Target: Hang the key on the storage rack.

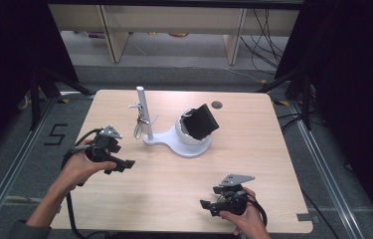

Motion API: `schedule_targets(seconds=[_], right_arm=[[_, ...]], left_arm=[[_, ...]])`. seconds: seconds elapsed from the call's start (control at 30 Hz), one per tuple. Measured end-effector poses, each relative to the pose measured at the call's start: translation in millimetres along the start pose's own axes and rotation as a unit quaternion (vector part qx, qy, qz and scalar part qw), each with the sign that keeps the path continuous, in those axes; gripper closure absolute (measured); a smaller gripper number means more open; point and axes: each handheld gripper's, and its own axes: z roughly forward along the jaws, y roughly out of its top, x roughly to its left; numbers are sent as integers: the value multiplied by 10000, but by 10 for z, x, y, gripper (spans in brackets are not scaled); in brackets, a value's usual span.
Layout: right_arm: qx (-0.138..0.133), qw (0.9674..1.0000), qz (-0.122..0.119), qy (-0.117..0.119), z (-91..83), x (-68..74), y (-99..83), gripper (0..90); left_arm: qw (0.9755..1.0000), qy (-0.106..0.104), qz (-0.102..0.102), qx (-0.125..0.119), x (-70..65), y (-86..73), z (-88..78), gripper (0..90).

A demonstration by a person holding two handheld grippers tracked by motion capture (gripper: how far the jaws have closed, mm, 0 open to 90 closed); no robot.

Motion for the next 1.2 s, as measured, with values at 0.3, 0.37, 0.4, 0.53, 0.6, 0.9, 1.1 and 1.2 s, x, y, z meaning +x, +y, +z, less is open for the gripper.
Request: schedule_targets(seconds=[0.3,0.37,0.4,0.53,0.6,0.9,1.1,1.2], right_arm=[[-39,10000,-43,-67,-3,8,-2,279],[-51,10000,-39,-64,0,11,-2,279],[-32,10000,-50,33,3,5,0,279],[-30,10000,-11,21,4,16,-2,279],[-9,10000,-21,-30,-1,21,0,278],[-10,9999,-94,-36,0,39,0,279],[11,10000,-55,-21,9,49,-2,273],[21,10000,-46,-20,9,54,0,269]], left_arm=[[9998,-176,58,-94,-161,-187,80,221],[9997,-206,101,-110,-197,-236,98,221],[9996,-219,120,-123,-218,-262,110,221],[9993,-217,164,-239,-292,-368,164,221],[9991,-246,169,-287,-337,-432,201,221],[9986,-271,224,-403,-498,-686,355,221],[9984,-320,174,-443,-570,-892,386,219],[9981,-365,279,-416,-632,-971,397,217]])
